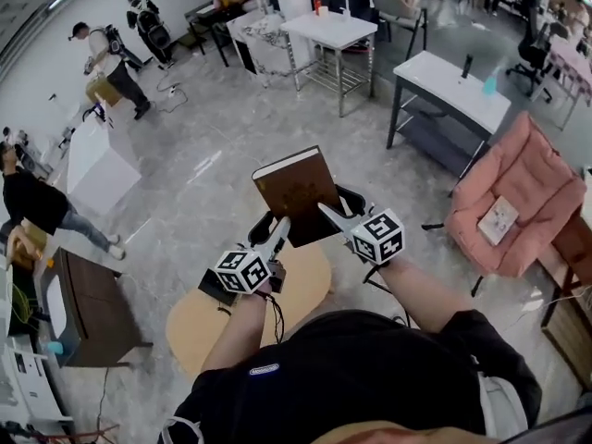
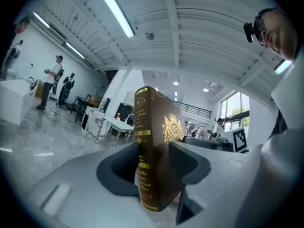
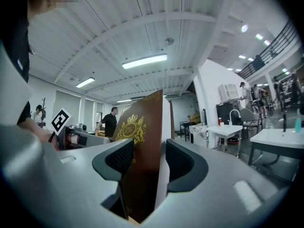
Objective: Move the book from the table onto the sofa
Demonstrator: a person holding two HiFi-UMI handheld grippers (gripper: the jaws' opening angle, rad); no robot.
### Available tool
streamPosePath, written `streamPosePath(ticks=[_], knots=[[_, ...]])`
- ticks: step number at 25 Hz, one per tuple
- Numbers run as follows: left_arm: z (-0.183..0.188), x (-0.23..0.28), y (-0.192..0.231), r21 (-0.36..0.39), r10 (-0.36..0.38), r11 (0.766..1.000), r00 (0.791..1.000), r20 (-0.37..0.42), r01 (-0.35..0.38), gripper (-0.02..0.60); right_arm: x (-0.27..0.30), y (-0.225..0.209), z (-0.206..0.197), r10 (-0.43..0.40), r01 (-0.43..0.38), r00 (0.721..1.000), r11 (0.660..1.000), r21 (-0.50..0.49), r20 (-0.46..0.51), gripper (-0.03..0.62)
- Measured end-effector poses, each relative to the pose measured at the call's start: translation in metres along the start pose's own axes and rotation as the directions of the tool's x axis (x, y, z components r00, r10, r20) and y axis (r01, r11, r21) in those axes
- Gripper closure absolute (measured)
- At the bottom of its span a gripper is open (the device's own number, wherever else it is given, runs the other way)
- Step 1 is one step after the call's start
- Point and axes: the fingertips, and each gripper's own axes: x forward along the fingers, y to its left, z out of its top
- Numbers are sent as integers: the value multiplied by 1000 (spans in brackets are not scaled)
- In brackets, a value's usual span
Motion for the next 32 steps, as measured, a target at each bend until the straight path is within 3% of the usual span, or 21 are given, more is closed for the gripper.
streamPosePath(ticks=[3, 8, 14, 20, 32], knots=[[4, 34, -33, 26, -113, 993, 993, -41, 114, 384, -38, -28, 17, -110, 110, 993, 994, 6, 43, 359], [-3, 82, -98, 34, -263, 963, 961, -84, 266, 384, -115, -65, 32, -250, 249, 962, 968, 25, 108, 375], [-6, 137, -173, 33, -357, 933, 932, -64, 360, 384, -192, -116, 40, -348, 346, 926, 937, 36, 145, 378], [-28, 202, -255, 17, -449, 892, 889, -87, 452, 385, -275, -179, 39, -443, 436, 882, 897, 76, 160, 378], [-83, 313, -437, -33, -630, 773, 762, -151, 633, 385, -463, -280, 47, -625, 622, 757, 778, 85, 191, 384]])
